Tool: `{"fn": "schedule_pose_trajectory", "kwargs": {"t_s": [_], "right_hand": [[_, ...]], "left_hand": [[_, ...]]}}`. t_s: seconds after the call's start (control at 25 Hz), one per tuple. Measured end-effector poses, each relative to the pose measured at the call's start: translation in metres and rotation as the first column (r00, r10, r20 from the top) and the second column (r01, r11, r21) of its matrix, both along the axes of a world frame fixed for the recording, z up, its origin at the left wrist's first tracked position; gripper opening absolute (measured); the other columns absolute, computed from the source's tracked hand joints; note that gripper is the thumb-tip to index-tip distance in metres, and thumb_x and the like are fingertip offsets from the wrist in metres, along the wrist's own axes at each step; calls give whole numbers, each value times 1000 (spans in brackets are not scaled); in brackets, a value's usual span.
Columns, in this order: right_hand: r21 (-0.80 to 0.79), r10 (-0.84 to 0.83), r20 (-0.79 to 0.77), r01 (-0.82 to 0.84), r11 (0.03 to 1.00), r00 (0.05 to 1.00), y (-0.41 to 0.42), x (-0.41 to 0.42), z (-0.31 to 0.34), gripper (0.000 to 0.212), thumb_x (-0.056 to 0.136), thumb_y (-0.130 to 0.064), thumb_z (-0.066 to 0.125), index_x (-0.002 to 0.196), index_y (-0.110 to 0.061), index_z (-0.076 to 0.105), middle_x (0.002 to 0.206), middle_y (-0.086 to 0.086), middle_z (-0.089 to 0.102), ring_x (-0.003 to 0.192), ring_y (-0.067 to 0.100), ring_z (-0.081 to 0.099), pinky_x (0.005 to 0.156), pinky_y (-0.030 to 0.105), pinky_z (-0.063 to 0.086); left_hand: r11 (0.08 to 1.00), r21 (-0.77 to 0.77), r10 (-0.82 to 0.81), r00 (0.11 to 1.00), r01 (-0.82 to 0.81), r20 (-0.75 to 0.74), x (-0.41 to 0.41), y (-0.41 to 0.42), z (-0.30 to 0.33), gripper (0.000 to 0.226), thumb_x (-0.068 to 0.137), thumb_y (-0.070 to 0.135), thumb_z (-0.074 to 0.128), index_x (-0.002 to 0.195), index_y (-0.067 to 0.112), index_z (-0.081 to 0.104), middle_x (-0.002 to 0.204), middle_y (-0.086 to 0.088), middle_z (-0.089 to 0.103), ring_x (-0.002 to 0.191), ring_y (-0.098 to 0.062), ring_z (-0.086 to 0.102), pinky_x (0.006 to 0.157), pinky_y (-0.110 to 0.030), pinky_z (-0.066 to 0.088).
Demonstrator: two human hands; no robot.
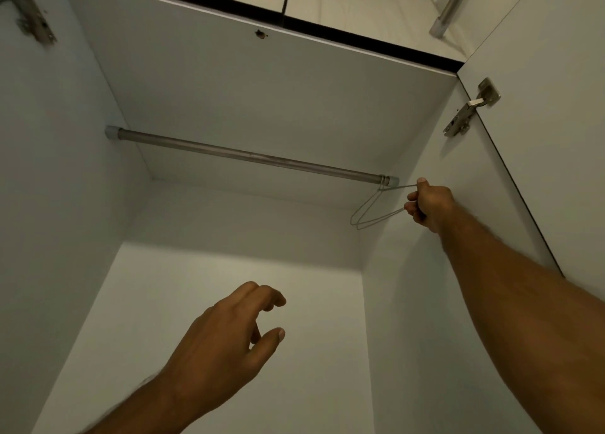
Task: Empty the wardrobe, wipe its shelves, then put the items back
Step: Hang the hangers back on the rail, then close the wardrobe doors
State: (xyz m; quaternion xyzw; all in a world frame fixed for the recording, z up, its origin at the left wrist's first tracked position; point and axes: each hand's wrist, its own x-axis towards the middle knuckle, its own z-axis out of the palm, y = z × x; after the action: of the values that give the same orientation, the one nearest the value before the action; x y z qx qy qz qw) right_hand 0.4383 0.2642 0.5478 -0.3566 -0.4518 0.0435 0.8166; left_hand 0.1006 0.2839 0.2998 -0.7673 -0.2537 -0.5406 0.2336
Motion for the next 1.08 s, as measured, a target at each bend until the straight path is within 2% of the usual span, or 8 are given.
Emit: {"fn": "schedule_pose_trajectory", "kwargs": {"t_s": [0.16,0.28,0.44,0.56,0.68,0.8,0.96,1.08], "right_hand": [[6,-73,-5,73,997,997,-16,-21,-34,40,103,-45,47,113,-7,53,87,18,68,61,20,62,54,30,51],[-128,-61,179,85,988,982,-50,-45,-99,37,102,-39,53,122,-7,55,94,14,71,69,18,65,57,27,48],[-246,-60,524,218,945,849,-108,-90,-223,27,99,-33,60,113,-11,68,98,6,72,84,19,68,70,28,50],[-250,-33,678,272,929,734,-155,-128,-317,21,98,-33,62,102,-15,71,88,-1,73,75,12,69,69,27,51],[-262,-9,832,407,875,554,-194,-152,-387,19,95,-38,62,96,-21,71,80,-10,72,69,1,67,67,21,49],[-330,108,893,473,817,436,-234,-170,-430,19,94,-40,62,94,-24,72,73,-12,69,67,0,64,66,19,47],[-320,121,900,445,837,419,-291,-176,-453,19,93,-37,65,96,-20,73,74,-14,68,74,-1,64,71,21,49],[-319,153,910,417,851,384,-339,-180,-468,21,93,-37,65,99,-18,73,75,-13,67,75,-1,63,73,23,47]], "left_hand": [[1000,-28,-4,1000,3,-5,-25,-20,-15,28,93,47,62,120,43,54,112,25,53,82,2,64,70,-14,49],[993,-91,70,995,-76,-76,-53,-31,-43,28,92,44,65,118,35,59,110,19,56,75,-2,64,72,-26,52],[966,-245,60,992,-86,-113,-108,-56,-94,24,90,35,71,112,27,66,103,10,60,72,-8,64,75,-37,54],[927,-373,-2,994,-39,-111,-138,-92,-140,20,88,31,73,106,24,68,99,10,63,73,-11,65,75,-34,54],[874,-485,-35,995,-16,-95,-158,-125,-184,16,88,28,74,103,23,70,96,13,65,75,-10,66,75,-31,54],[822,-569,-44,993,-25,-108,-178,-161,-217,12,86,24,76,97,24,70,94,12,67,73,-10,66,74,-35,56],[802,-593,-9,990,-76,-140,-193,-221,-244,10,85,20,77,90,25,70,84,18,64,72,-7,65,75,-37,57],[782,-617,26,993,-94,-117,-195,-278,-261,10,84,16,78,93,18,73,88,6,70,68,-5,61,77,-33,56]]}}
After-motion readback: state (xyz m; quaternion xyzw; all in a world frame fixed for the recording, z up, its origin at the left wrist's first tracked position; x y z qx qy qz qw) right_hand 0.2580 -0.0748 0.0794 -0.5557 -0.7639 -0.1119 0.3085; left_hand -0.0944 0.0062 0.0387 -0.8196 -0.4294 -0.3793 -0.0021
